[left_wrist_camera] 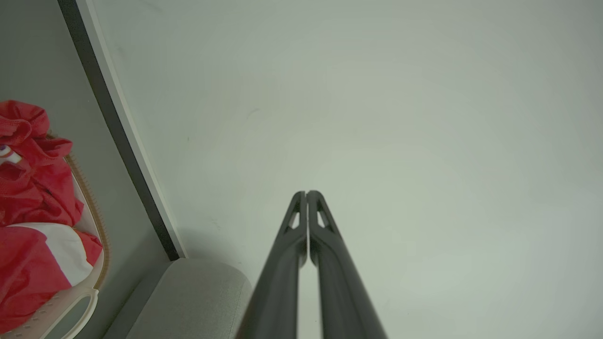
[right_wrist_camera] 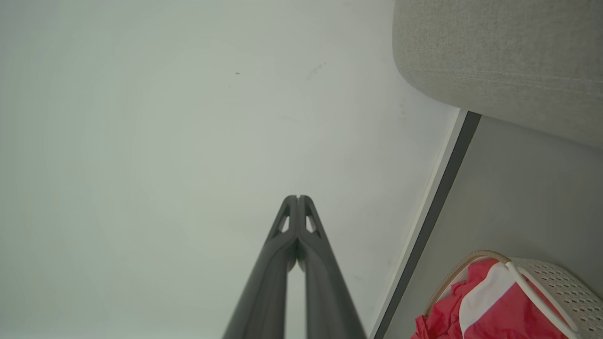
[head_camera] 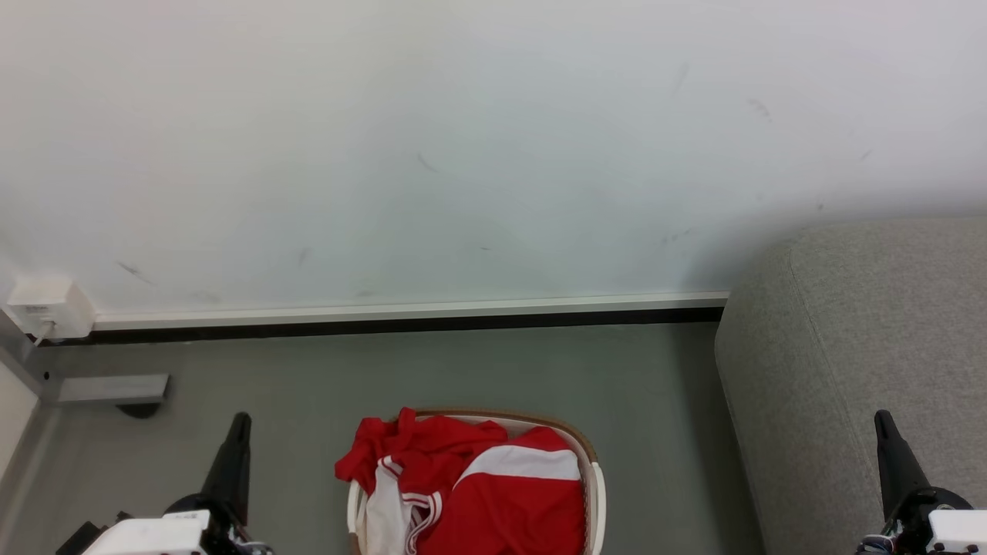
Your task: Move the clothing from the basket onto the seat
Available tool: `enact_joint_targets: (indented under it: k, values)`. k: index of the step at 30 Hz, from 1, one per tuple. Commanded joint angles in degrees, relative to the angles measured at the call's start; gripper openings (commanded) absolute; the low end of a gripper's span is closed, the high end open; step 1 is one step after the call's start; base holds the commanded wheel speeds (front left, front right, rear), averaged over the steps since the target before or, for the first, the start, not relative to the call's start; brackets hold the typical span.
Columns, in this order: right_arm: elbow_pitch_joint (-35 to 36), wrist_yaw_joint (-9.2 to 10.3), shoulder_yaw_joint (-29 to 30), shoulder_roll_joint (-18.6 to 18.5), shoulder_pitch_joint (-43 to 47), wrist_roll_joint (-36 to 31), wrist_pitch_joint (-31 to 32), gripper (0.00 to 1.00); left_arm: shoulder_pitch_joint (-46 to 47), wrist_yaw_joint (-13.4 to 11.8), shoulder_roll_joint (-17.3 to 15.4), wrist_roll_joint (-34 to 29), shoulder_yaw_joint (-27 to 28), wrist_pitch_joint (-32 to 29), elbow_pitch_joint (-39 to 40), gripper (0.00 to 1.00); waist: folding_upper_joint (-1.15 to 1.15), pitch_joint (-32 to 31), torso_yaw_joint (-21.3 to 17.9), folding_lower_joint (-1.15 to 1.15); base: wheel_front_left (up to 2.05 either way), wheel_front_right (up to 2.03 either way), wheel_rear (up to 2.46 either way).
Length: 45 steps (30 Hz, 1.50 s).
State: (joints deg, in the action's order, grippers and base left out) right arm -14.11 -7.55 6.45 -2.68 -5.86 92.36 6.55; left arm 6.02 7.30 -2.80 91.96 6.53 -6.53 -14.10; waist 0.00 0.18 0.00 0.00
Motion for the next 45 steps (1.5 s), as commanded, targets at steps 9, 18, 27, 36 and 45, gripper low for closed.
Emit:
enact_joint_targets:
  k: [9,18,27,36,45]
  values:
    - [0.3,0.13,0.2,-0.4,-0.8,0.1,0.1,0.00,0.5,0.4,-0.1,0.9,0.1,-0.2,0.2,0.00,0.00,0.0,0.0,0.00,0.00,0.00,0.00]
    - [0.3,0.13,0.2,-0.4,-0.8,0.1,0.1,0.00,0.5,0.4,-0.1,0.9,0.1,-0.2,0.2,0.00,0.00,0.0,0.0,0.00,0.00,0.00,0.00]
    - [0.3,0.13,0.2,-0.4,-0.8,0.1,0.1,0.00,0.5,0.4,-0.1,0.9,0.1,-0.2,0.2,0.00,0.00,0.0,0.0,0.00,0.00,0.00,0.00]
    - [0.3,0.13,0.2,-0.4,-0.8,0.1,0.1,0.00,0.5,0.4,-0.1,0.9,0.1,-0.2,0.2,0.00,0.00,0.0,0.0,0.00,0.00,0.00,0.00]
    - [-0.7,0.00,-0.1,0.3,0.5,0.0,-0.1,1.00,-0.5,-0.1,0.2,-0.1,-0.1,0.1,-0.7,1.00,0.00,0.0,0.0,0.00,0.00,0.00,0.00]
